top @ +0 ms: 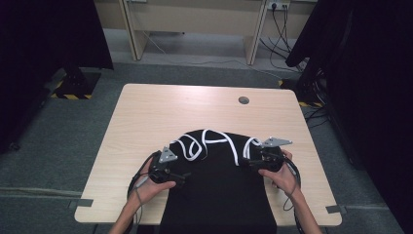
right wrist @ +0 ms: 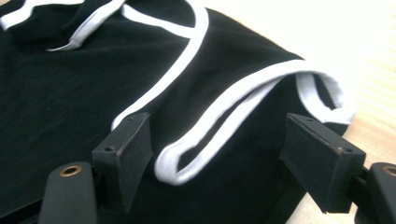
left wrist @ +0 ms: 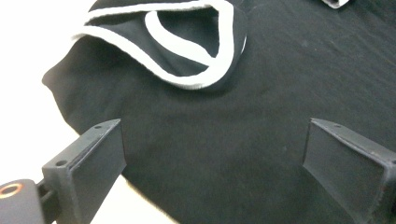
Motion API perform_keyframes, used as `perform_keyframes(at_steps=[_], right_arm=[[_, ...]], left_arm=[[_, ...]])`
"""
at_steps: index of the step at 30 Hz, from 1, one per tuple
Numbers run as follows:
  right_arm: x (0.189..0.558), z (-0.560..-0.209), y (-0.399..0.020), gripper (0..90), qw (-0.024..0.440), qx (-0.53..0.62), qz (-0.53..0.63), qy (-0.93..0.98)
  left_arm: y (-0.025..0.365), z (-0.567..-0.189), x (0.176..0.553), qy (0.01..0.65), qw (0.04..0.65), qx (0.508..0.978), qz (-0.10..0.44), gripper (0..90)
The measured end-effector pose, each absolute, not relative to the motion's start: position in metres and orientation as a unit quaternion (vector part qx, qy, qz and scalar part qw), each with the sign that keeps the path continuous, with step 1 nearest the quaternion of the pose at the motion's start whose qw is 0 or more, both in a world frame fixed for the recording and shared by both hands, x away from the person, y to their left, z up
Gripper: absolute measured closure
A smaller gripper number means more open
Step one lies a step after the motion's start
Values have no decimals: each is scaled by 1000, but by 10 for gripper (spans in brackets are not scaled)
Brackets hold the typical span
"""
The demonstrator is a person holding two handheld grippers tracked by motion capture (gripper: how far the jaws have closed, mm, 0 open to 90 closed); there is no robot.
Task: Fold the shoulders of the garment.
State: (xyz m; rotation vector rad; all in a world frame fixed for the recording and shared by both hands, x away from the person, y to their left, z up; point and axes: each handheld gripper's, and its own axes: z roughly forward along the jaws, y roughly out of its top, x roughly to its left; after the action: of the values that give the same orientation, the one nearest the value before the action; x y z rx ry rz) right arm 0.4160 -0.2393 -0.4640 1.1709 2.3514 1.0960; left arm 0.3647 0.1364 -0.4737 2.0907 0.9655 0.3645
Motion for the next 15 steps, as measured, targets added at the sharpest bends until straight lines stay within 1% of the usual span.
perform_keyframes(at_steps=[6, 15], right_arm=[[404, -464, -242, 251, 147, 400, 385, 819], [394, -464, -252, 251, 153, 406, 383, 816]], left_arm=[[148, -477, 353, 389, 390, 824, 135, 51], [158, -483, 345, 396, 390, 821, 134, 48]])
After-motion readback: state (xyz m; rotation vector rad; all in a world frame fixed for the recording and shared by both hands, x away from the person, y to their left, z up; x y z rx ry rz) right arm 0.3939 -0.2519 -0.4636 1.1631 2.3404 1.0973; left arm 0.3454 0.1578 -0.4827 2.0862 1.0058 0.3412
